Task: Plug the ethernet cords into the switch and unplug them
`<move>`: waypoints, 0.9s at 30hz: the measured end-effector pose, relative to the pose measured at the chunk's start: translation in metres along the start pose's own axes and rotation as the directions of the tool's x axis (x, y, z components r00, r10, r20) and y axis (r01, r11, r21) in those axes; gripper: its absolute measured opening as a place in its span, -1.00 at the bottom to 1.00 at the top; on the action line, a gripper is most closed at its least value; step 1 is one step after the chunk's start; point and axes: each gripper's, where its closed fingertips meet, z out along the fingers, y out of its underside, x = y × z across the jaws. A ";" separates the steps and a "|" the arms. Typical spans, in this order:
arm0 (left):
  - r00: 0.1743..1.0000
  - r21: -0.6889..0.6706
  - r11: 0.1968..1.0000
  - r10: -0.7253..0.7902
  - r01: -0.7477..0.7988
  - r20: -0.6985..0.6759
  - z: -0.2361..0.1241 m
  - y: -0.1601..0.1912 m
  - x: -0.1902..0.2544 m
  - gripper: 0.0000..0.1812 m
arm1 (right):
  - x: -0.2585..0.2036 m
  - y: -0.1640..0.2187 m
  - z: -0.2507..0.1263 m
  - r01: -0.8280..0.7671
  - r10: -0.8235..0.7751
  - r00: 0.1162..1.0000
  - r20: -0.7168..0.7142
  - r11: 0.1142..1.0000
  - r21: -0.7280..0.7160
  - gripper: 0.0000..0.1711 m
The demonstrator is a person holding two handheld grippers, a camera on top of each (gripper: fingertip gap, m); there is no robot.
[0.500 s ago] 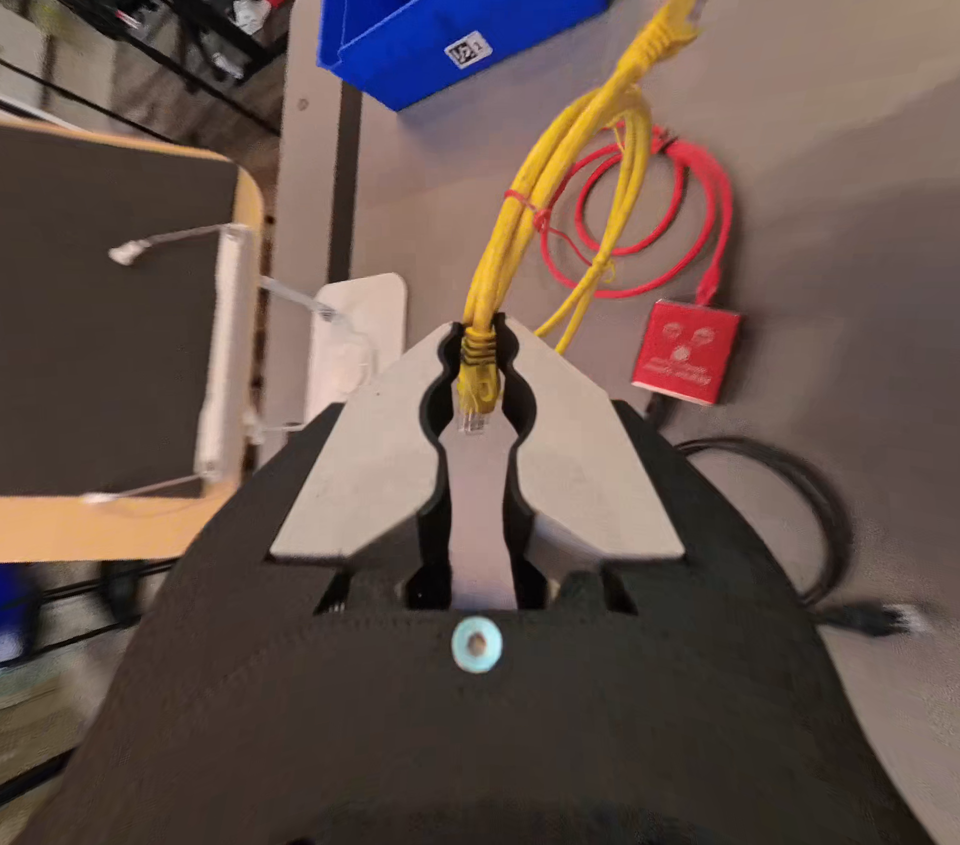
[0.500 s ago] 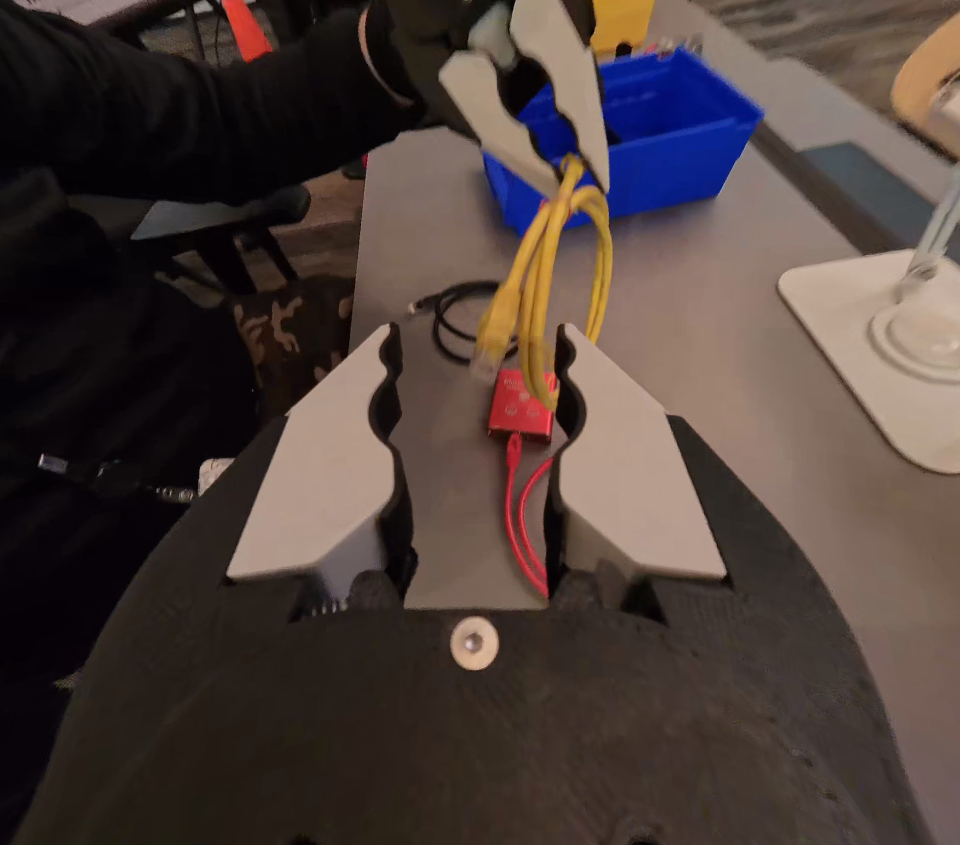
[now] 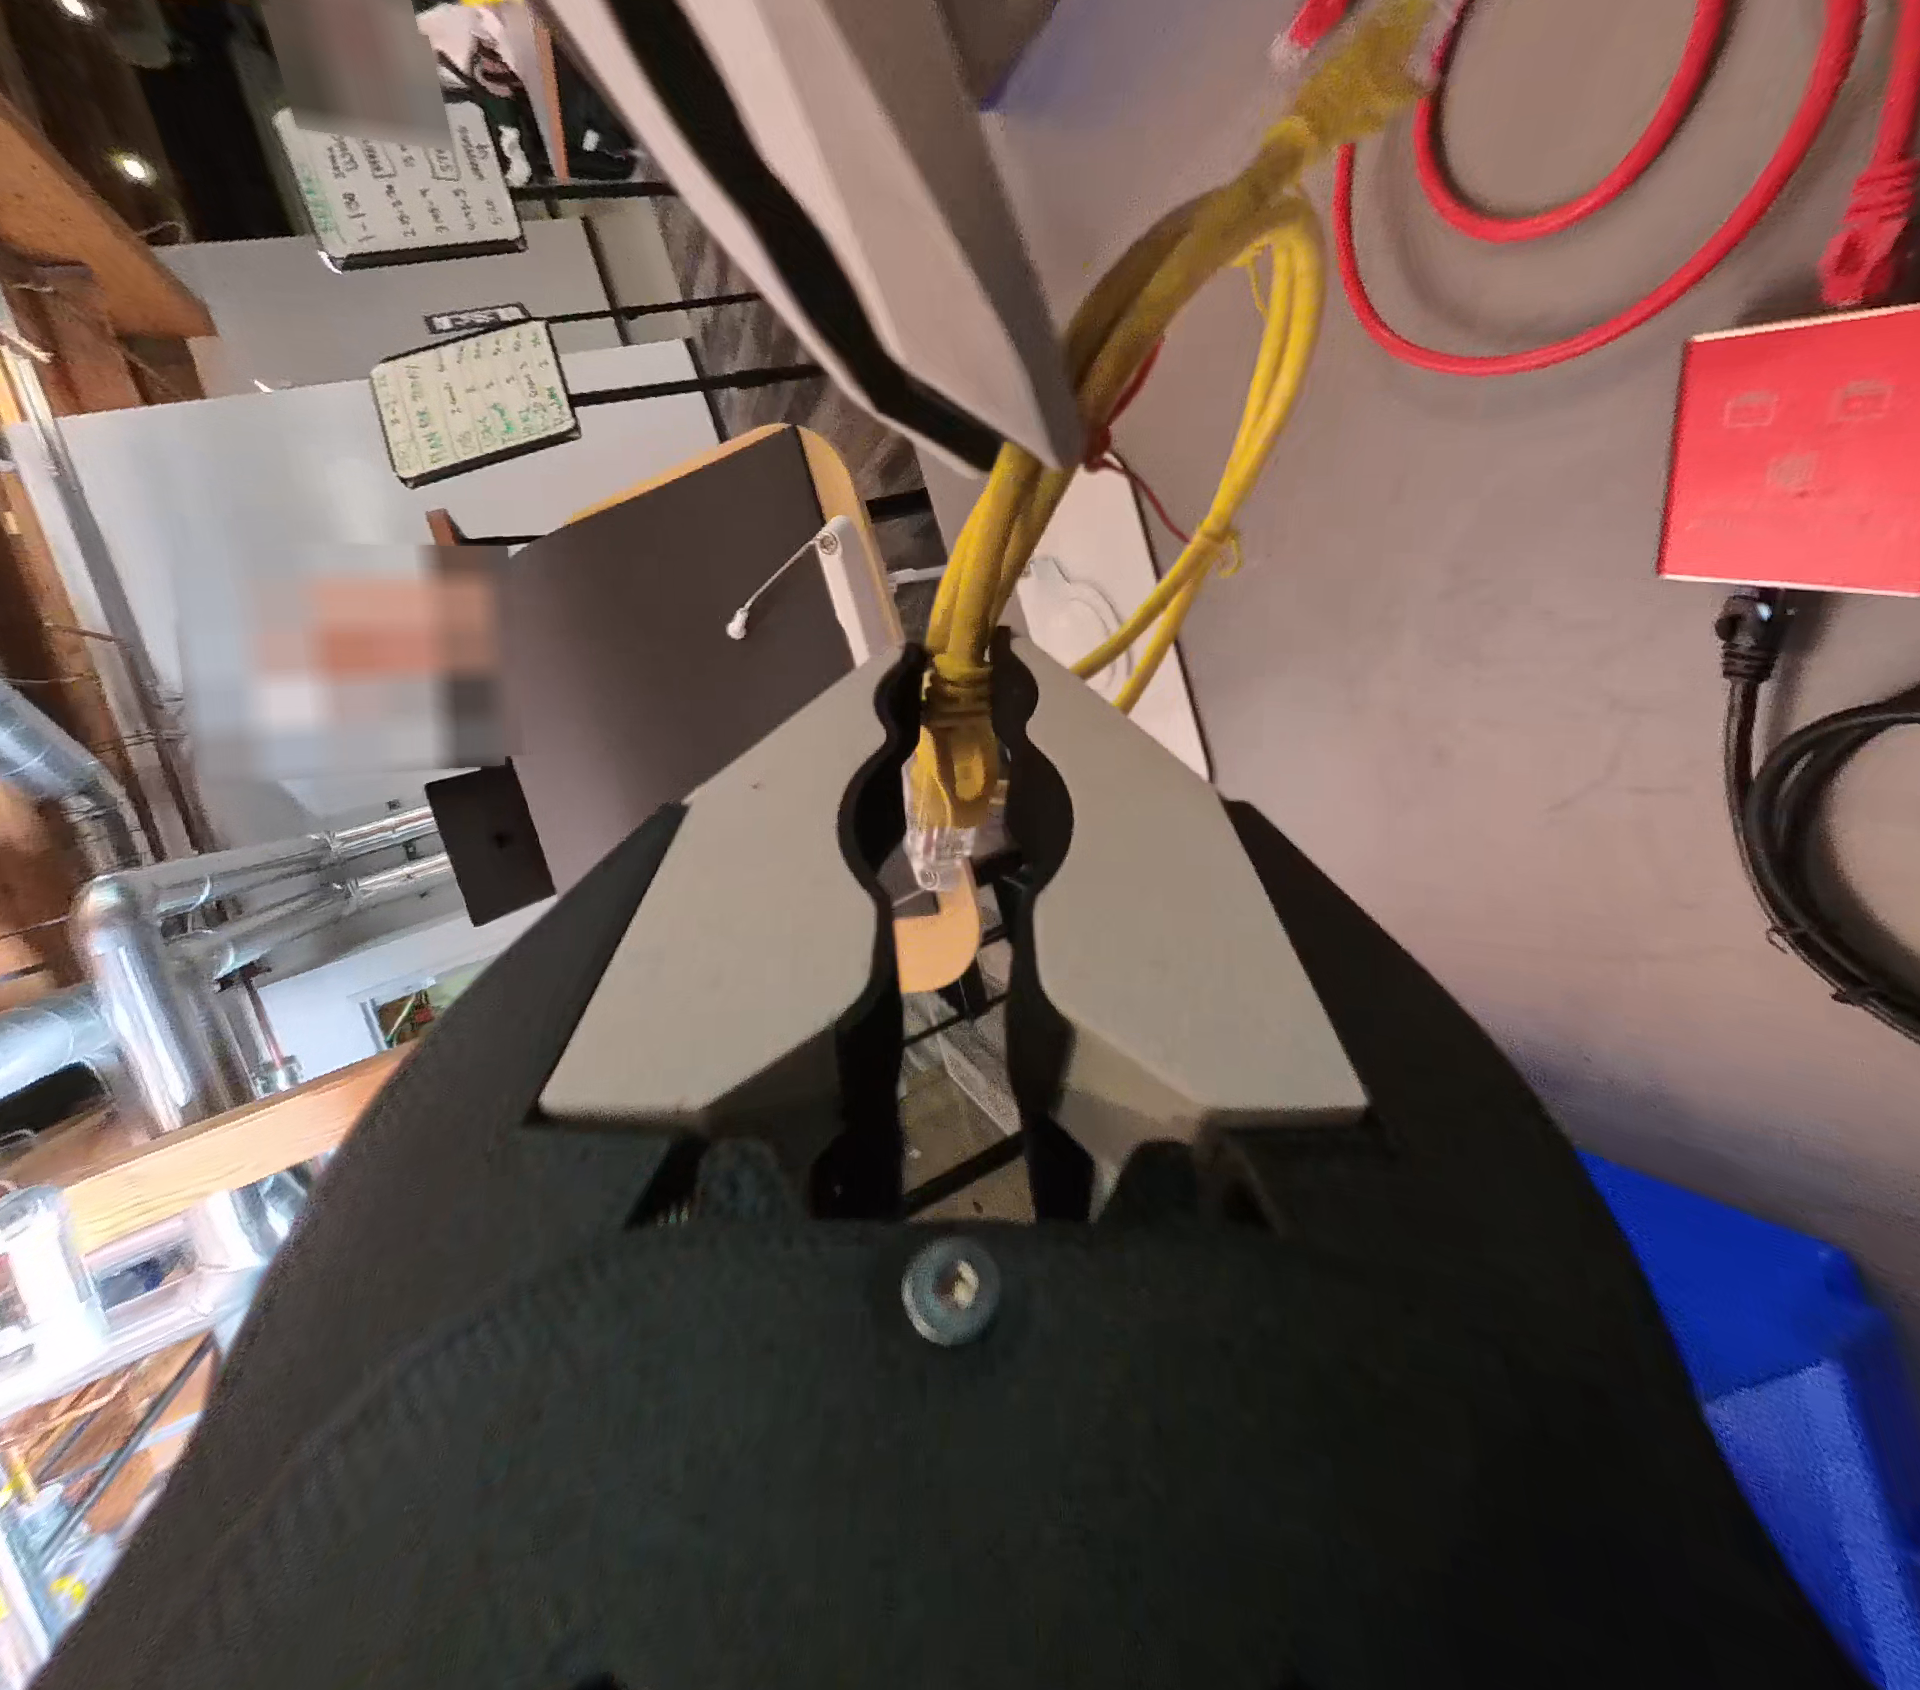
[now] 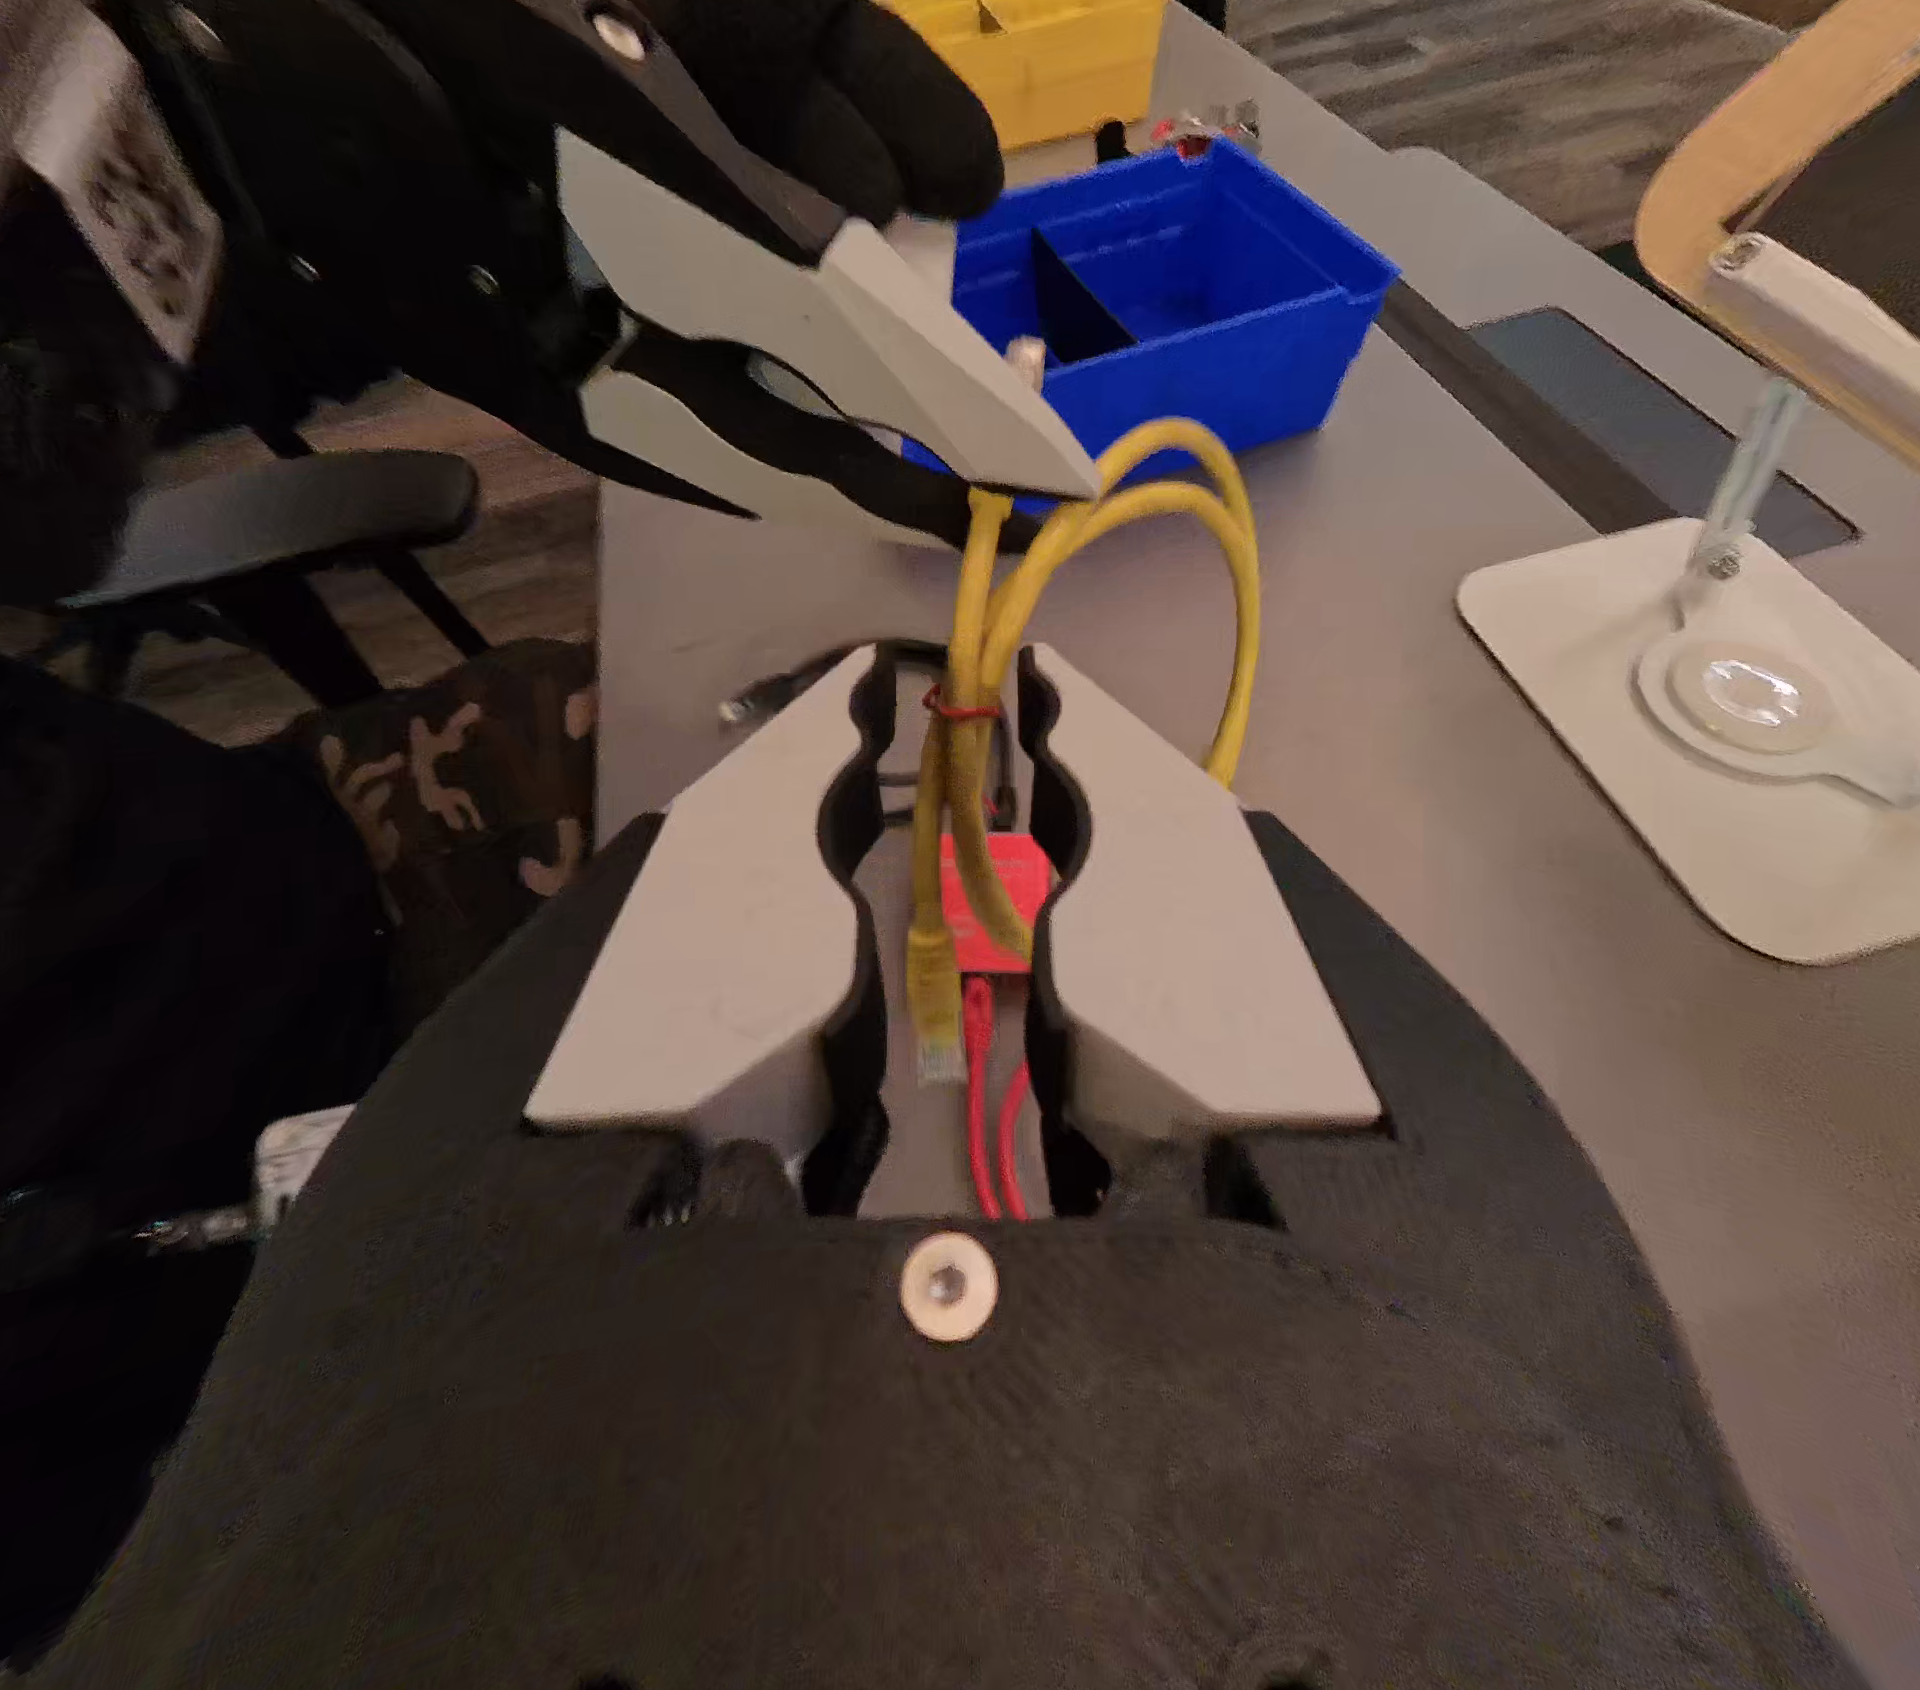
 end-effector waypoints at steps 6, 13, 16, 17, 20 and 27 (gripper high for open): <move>0.999 0.024 1.000 0.013 -0.013 0.030 -0.002 -0.006 -0.009 -0.89 | -0.001 0.004 0.010 0.023 -0.024 0.999 -0.023 0.999 -0.043 -0.79; 0.999 0.033 0.999 0.020 -0.021 0.031 -0.002 -0.003 -0.006 -0.89 | 0.005 0.012 0.013 -0.017 0.012 0.998 -0.057 0.995 -0.100 -0.84; 1.000 0.017 1.000 0.010 -0.010 0.012 -0.001 -0.001 -0.002 -0.89 | 0.006 0.016 0.014 -0.013 0.005 0.998 -0.068 0.992 -0.128 -0.85; 1.000 0.029 1.000 -0.004 0.004 0.005 -0.002 -0.002 -0.002 -0.88 | 0.007 0.018 0.015 -0.014 0.005 0.998 -0.065 0.991 -0.133 -0.85; 1.000 0.042 0.999 -0.014 0.015 -0.013 -0.004 -0.001 -0.001 -0.88 | 0.008 0.023 0.018 -0.005 -0.005 0.998 -0.066 0.989 -0.147 -0.84; 0.997 0.072 0.995 -0.074 0.075 -0.009 -0.007 -0.002 -0.007 -0.88 | 0.014 0.023 0.015 0.030 -0.045 0.994 -0.102 0.988 -0.151 -0.85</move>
